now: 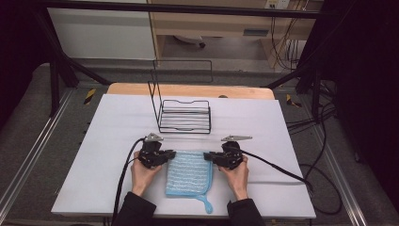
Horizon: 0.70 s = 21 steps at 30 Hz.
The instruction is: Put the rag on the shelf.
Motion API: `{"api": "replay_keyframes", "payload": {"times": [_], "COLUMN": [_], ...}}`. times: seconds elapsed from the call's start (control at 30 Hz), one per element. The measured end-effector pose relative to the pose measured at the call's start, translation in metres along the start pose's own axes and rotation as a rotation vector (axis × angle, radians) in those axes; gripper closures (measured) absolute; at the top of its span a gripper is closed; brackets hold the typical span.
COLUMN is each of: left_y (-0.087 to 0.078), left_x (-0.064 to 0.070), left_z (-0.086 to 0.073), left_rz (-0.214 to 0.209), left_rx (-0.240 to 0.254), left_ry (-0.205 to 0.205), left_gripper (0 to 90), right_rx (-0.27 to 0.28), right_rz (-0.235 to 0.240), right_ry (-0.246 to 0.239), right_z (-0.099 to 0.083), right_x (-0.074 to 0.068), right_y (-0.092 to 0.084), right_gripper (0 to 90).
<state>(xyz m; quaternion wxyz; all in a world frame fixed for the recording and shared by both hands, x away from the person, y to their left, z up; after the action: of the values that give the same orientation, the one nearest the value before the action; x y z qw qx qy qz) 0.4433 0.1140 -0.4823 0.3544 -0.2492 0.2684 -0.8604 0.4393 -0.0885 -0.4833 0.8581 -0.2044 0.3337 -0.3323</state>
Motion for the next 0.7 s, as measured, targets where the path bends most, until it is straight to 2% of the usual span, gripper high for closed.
{"api": "replay_keyframes", "payload": {"times": [0.2,0.47,0.7], "left_y": [-0.01,-0.023,-0.037], "left_x": [0.003,0.009,0.015], "left_z": [0.004,0.011,0.019], "left_rz": [-0.014,-0.03,-0.032], "left_rx": [0.038,0.092,0.142], "left_ry": [0.005,0.003,0.02], "left_gripper": [82.3,82.3,82.3], "right_rx": [0.034,0.077,0.12], "right_rz": [0.018,0.023,0.028], "right_ry": [-0.009,-0.044,-0.075], "right_z": [0.003,0.01,0.017], "right_x": [-0.005,-0.014,-0.024], "right_y": [-0.007,-0.017,-0.028], "right_gripper": [80.9,81.3,81.3]}}
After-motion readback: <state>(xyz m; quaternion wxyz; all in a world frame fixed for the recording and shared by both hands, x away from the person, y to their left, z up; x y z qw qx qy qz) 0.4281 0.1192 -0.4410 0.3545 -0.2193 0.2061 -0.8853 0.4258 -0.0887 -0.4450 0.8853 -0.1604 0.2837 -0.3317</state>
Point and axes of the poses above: each handheld gripper's, and its own axes: y roughly forward along the jaws, z roughly out of its top, x roughly to its right, the point moved 7 cm from there along y, roughly forward along the jaws, and after that the axes turned 2 degrees about y, right-handed, at the moved point
